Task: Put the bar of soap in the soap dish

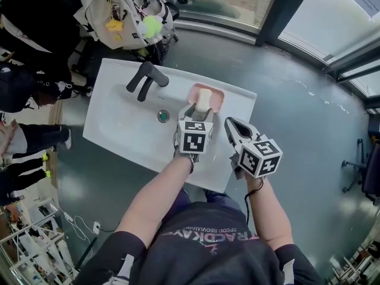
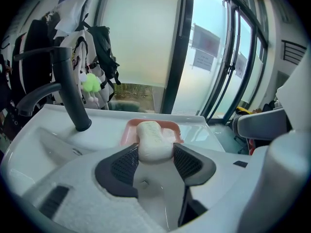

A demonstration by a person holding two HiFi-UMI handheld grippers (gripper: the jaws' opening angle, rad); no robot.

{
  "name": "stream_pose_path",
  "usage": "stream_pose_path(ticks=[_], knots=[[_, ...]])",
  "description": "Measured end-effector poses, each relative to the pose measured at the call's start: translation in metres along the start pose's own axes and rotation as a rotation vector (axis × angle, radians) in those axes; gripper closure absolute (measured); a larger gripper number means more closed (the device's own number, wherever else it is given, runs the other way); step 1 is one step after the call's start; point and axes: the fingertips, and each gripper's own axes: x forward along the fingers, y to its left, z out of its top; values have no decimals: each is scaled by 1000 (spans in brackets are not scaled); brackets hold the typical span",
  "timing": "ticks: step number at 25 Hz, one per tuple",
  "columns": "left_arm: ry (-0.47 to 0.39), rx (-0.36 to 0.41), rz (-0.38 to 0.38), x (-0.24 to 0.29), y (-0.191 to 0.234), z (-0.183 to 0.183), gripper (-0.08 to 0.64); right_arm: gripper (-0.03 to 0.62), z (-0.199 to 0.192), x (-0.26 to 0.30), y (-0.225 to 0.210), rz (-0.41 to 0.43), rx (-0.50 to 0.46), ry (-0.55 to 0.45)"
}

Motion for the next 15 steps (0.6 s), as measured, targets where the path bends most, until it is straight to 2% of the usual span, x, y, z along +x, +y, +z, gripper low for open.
stream_pose_path(ticks=[7, 15], knots=[[-14, -53, -21, -3, -3, 2, 330, 583, 0, 0, -2, -2, 3, -2], [-27, -68, -69, -8, -21, 3, 330, 583, 3, -5, -8, -7, 7, -12]])
